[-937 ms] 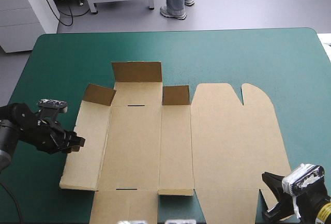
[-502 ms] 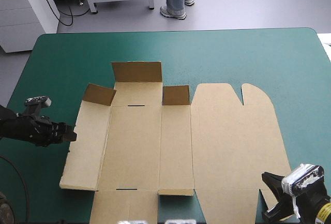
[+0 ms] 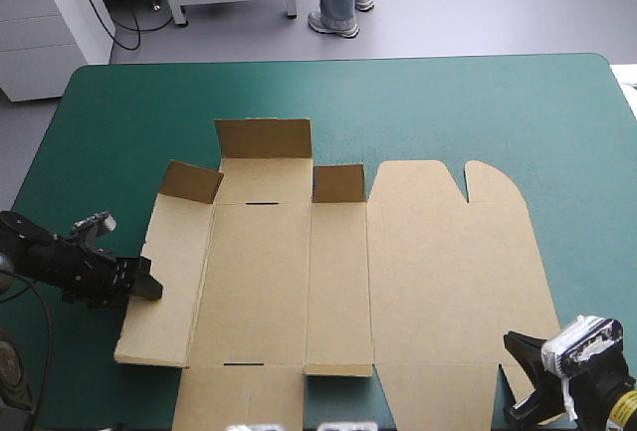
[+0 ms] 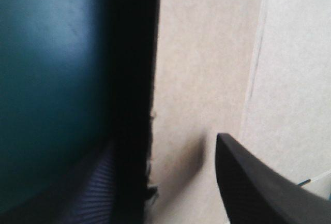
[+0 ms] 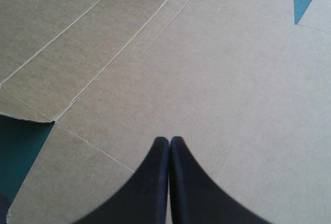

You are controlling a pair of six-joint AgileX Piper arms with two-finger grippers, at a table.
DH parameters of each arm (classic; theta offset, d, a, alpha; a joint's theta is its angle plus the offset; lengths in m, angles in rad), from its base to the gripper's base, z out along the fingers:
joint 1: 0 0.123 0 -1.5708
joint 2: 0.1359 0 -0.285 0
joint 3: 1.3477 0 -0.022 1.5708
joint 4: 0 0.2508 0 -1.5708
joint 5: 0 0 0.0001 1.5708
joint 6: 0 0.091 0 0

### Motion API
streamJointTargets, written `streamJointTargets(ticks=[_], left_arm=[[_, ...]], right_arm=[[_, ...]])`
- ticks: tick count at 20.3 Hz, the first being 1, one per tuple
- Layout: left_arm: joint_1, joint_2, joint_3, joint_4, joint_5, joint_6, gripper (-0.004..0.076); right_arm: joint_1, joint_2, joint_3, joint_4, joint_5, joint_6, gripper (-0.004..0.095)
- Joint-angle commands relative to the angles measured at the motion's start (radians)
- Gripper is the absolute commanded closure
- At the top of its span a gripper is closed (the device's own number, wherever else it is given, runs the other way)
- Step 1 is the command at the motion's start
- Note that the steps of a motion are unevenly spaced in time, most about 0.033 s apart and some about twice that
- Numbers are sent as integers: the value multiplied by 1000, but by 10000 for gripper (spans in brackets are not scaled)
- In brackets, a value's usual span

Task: Fold the box

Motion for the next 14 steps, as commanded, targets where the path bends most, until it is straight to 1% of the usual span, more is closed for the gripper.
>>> streamJointTargets(ticks=[1, 3, 6, 8, 9, 10, 12, 13, 14], left_arm=[[0, -23, 19, -99, 97, 17, 318], [-12, -23, 40, -135, 97, 23, 318], [-113, -23, 56, -129, 97, 39, 318], [-164, -23, 50, -128, 97, 52, 319], [-170, -23, 44, -130, 97, 52, 327], [-170, -23, 34, -130, 97, 43, 353], [-170, -23, 19, -124, 97, 32, 528], [-170, -23, 15, -124, 97, 32, 681], [-170, -23, 13, -124, 97, 32, 728]], right_arm=[[-5, 11, -25, -5, -71, -8, 926], [-5, 11, -16, -5, -89, -8, 926], [-5, 11, 3, -5, -131, -8, 925], [-5, 11, 4, -5, -138, -8, 926], [-5, 11, 4, -5, -138, -8, 926], [-5, 11, 4, -5, -138, -8, 926], [-5, 11, 4, -5, -138, -8, 926], [-5, 11, 4, -5, -138, -8, 926], [-5, 11, 4, -5, -138, -8, 926]])
